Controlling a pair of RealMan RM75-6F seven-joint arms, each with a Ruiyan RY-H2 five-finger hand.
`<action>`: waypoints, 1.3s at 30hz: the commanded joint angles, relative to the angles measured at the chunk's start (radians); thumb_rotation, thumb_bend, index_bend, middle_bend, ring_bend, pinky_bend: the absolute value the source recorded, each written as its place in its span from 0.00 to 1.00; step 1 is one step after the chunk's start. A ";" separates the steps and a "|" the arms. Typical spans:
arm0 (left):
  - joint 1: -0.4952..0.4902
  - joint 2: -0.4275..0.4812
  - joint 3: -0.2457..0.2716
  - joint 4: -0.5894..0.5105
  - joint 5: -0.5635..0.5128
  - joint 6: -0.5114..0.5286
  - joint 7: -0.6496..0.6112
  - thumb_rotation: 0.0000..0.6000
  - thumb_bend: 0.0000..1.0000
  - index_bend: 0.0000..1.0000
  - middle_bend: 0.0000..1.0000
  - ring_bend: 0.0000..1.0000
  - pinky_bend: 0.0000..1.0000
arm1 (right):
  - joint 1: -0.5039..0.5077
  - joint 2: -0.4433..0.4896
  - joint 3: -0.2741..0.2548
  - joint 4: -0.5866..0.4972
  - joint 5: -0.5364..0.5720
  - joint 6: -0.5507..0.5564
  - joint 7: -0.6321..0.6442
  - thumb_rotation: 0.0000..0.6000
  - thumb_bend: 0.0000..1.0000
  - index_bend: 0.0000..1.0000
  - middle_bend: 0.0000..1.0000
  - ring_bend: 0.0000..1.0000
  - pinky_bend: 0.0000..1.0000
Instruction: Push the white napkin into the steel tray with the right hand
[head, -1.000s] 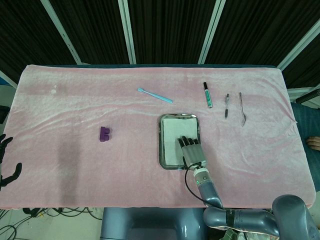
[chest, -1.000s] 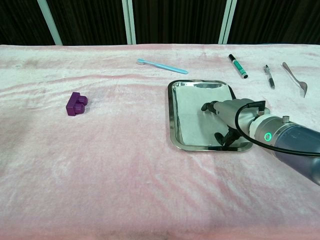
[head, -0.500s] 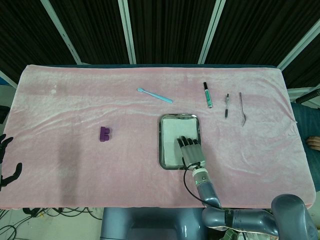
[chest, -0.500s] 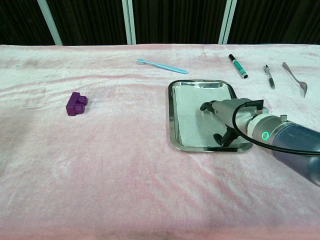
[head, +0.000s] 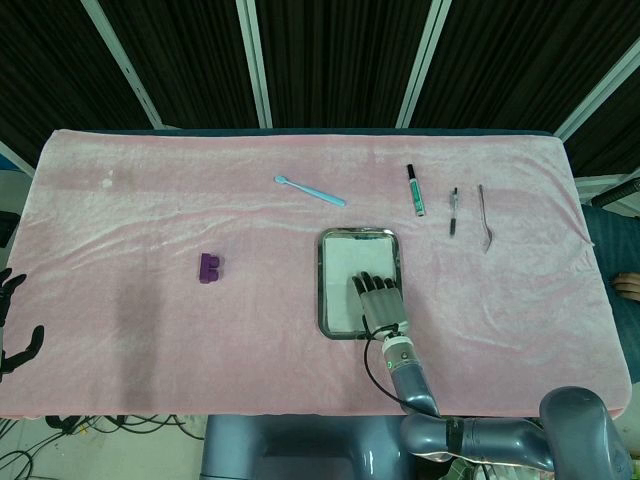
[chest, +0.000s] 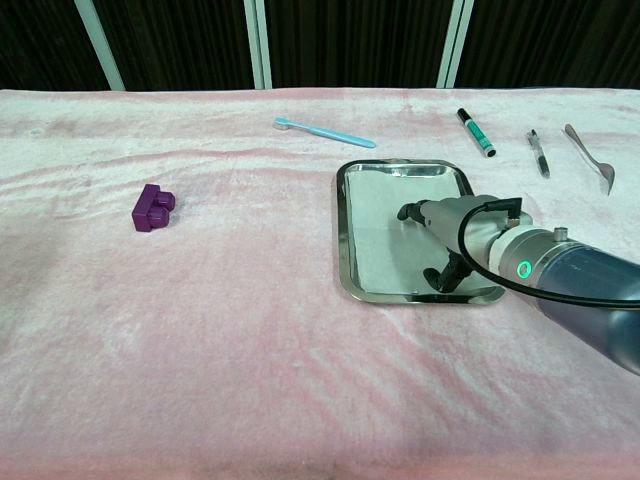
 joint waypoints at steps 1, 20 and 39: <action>0.000 0.000 -0.001 0.000 0.000 0.001 -0.001 1.00 0.40 0.12 0.04 0.00 0.00 | 0.003 -0.004 0.003 -0.002 0.007 -0.003 0.000 1.00 0.42 0.12 0.07 0.14 0.17; 0.000 -0.002 -0.001 0.003 0.002 0.004 0.002 1.00 0.40 0.12 0.04 0.00 0.00 | -0.014 0.045 0.017 -0.076 -0.045 0.039 0.043 1.00 0.42 0.12 0.07 0.14 0.17; 0.006 -0.009 -0.003 0.002 0.016 0.028 0.007 1.00 0.40 0.12 0.04 0.00 0.00 | -0.332 0.467 -0.186 -0.203 -0.680 0.289 0.539 1.00 0.31 0.10 0.04 0.13 0.17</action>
